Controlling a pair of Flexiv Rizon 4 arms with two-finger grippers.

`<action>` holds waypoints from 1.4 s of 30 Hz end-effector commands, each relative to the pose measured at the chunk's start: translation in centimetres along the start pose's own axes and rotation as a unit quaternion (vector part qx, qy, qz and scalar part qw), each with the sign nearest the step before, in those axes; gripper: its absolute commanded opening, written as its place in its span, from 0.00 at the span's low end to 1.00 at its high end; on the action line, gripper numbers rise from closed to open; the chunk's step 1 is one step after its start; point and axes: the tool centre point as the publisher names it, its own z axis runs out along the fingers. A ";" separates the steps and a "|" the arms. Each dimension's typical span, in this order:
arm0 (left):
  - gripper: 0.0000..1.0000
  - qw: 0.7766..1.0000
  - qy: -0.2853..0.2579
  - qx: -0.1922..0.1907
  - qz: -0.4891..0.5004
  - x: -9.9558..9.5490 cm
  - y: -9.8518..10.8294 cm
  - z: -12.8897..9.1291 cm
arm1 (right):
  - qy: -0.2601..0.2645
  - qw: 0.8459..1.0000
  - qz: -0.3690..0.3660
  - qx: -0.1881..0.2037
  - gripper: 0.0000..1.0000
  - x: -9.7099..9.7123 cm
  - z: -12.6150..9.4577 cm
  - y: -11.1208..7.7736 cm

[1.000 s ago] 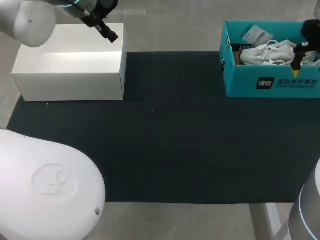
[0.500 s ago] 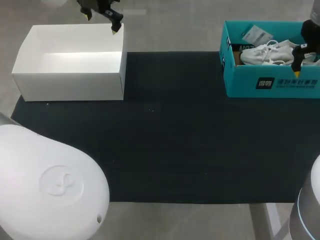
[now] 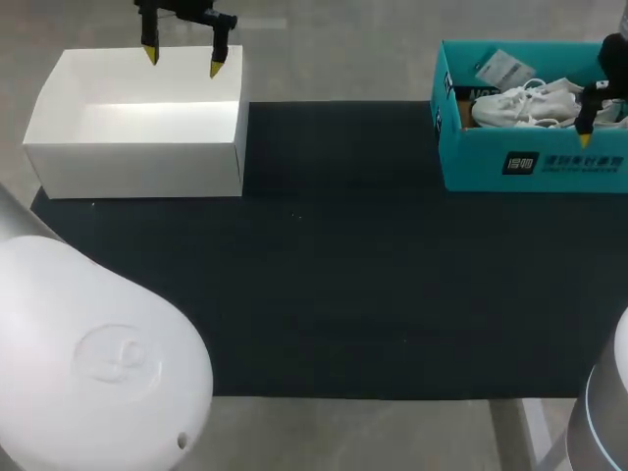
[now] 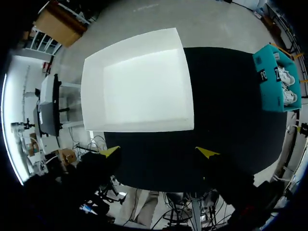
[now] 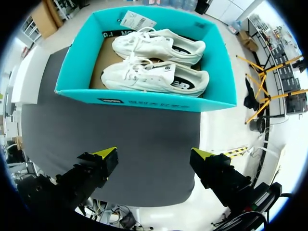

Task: Take the shoe out of the shoebox, open the shoe tongue, remove and reinsert the insole, then place the shoe into the shoebox

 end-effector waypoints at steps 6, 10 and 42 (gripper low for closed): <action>1.00 0.960 0.172 -0.190 -0.109 -3.0 1.9 1.0 | -0.009 1.000 -0.003 -0.009 1.00 -0.1 -1.3 -0.3; 1.00 0.973 0.166 -0.139 -0.073 -3.0 2.9 1.4 | -0.016 1.000 -0.004 -0.009 1.00 -0.2 -1.5 -0.4; 1.00 0.995 0.080 -0.015 -0.066 -2.5 4.8 2.4 | 0.042 0.999 0.016 0.013 1.00 -1.0 -1.3 -0.3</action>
